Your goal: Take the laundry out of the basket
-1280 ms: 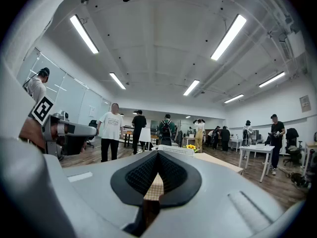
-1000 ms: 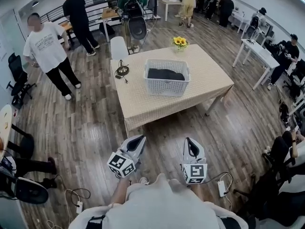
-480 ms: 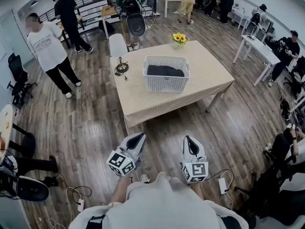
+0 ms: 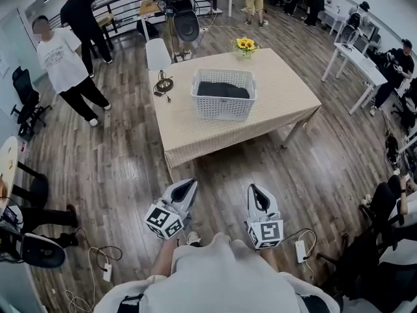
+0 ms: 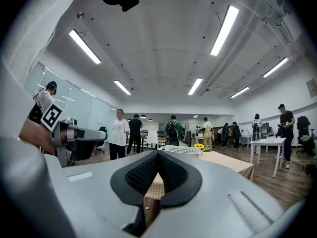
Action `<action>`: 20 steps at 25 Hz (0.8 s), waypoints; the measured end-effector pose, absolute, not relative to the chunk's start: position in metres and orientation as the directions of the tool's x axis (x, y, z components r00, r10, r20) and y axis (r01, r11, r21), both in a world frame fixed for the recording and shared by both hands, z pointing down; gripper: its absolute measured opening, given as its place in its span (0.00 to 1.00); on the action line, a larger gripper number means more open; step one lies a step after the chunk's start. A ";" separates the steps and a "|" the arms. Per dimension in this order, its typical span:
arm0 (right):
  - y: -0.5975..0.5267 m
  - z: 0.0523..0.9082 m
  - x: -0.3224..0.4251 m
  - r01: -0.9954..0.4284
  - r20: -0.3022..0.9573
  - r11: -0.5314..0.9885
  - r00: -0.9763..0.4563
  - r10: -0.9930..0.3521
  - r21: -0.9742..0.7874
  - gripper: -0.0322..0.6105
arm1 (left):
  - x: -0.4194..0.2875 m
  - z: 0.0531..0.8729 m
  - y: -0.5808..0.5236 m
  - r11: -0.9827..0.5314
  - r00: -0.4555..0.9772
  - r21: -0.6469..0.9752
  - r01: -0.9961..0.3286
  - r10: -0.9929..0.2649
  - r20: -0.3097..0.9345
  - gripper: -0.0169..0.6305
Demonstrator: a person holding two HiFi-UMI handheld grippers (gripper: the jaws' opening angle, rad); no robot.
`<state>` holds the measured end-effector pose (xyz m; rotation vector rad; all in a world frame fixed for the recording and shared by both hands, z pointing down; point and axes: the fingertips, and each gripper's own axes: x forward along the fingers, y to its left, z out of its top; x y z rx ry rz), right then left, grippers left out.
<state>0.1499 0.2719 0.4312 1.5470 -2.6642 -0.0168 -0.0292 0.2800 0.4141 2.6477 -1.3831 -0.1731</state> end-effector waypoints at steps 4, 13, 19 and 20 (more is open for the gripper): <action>0.270 0.441 0.167 -0.860 0.070 0.507 -0.504 -0.861 0.051 0.05 | -0.009 0.426 0.282 -0.563 0.570 0.198 -0.802 -0.821 -0.024 0.04; 0.255 0.449 0.198 -0.860 0.071 0.508 -0.505 -0.860 0.042 0.05 | 0.024 0.433 0.269 -0.568 0.577 0.187 -0.801 -0.817 -0.010 0.04; 0.238 0.453 0.196 -0.855 0.074 0.517 -0.513 -0.855 0.040 0.05 | 0.025 0.436 0.251 -0.565 0.573 0.192 -0.802 -0.819 -0.017 0.04; 0.233 0.454 0.195 -0.855 0.075 0.517 -0.513 -0.855 0.040 0.05 | 0.024 0.437 0.246 -0.565 0.573 0.195 -0.802 -0.819 -0.016 0.04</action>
